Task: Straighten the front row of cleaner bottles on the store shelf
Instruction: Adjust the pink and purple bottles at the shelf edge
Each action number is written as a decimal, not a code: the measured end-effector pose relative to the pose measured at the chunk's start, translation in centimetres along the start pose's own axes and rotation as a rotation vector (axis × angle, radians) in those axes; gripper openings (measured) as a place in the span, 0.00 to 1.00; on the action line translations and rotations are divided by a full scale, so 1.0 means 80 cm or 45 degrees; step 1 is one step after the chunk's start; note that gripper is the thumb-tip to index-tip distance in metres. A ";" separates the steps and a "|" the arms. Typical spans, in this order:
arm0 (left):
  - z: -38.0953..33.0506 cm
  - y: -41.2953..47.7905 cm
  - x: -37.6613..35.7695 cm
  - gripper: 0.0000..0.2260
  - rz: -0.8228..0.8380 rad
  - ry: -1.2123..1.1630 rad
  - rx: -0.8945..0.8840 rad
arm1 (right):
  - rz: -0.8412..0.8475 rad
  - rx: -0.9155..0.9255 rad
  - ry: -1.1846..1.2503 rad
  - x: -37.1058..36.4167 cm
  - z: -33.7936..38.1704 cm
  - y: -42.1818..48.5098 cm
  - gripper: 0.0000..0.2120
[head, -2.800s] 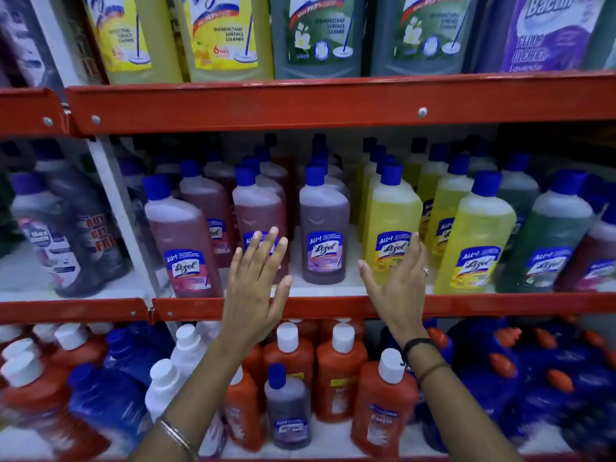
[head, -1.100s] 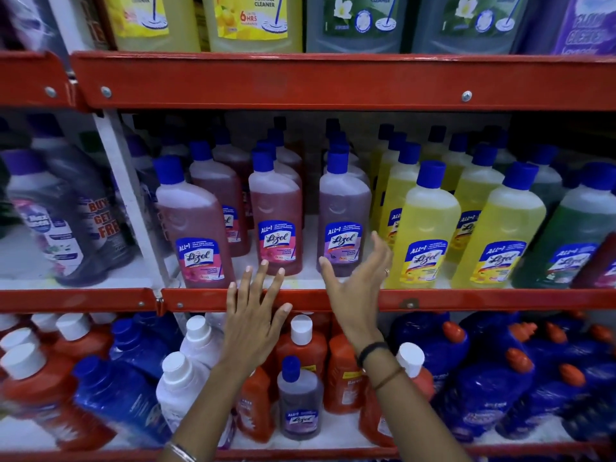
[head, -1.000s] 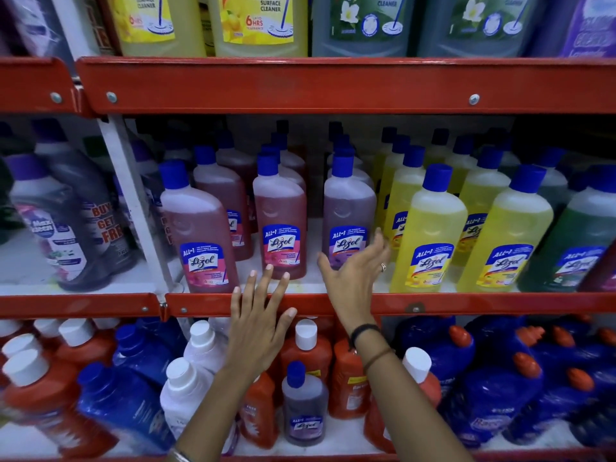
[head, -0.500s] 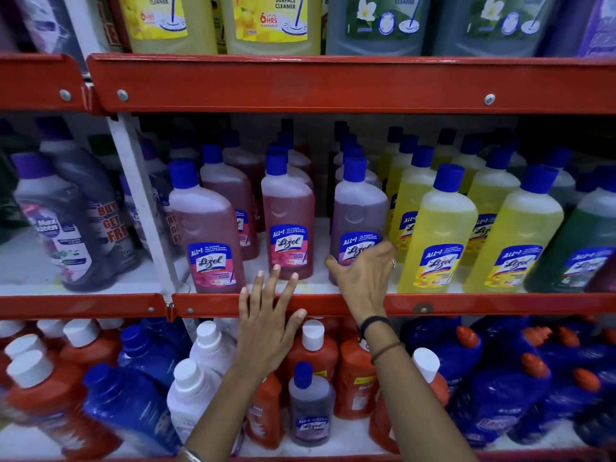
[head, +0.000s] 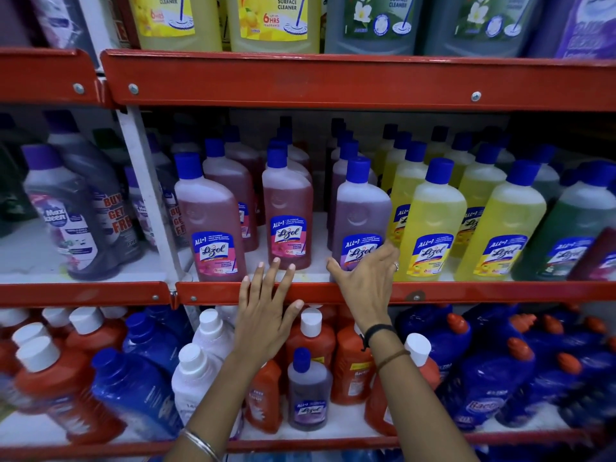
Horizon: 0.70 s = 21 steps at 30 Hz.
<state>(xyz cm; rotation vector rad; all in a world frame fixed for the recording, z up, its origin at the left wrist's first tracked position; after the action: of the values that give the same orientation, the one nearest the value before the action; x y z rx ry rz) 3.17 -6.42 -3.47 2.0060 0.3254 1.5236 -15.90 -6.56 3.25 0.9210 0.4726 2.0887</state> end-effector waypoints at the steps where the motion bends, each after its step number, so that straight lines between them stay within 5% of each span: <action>1: 0.001 -0.002 0.002 0.27 0.000 0.009 -0.007 | 0.002 -0.005 0.024 -0.001 0.000 -0.003 0.45; 4: 0.008 -0.011 0.007 0.27 -0.009 0.000 -0.011 | -0.064 -0.019 0.154 0.003 -0.001 -0.019 0.46; 8: 0.029 -0.030 0.008 0.27 0.011 -0.019 0.045 | -0.344 0.220 0.471 0.030 0.024 -0.056 0.33; 12: 0.047 -0.039 0.013 0.26 0.033 -0.034 -0.003 | -0.231 0.408 0.563 0.011 0.077 -0.071 0.28; 21: 0.090 -0.056 0.021 0.28 0.001 0.054 0.099 | 0.144 0.069 0.207 -0.094 0.125 -0.045 0.50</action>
<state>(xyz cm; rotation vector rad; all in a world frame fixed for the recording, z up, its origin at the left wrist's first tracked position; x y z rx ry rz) 11.13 -4.22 -5.98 2.0355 0.4072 1.5777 -3.39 -10.00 4.38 0.8289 0.5759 2.2753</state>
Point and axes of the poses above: each hand's wrist, its own y-axis towards the middle knuckle, its own x-axis out of the back of the hand, z = x × y, the point moved 7 cm from there along y, towards the middle knuckle, and after that the axes turned 5 degrees about -z, right-handed, at the moved point
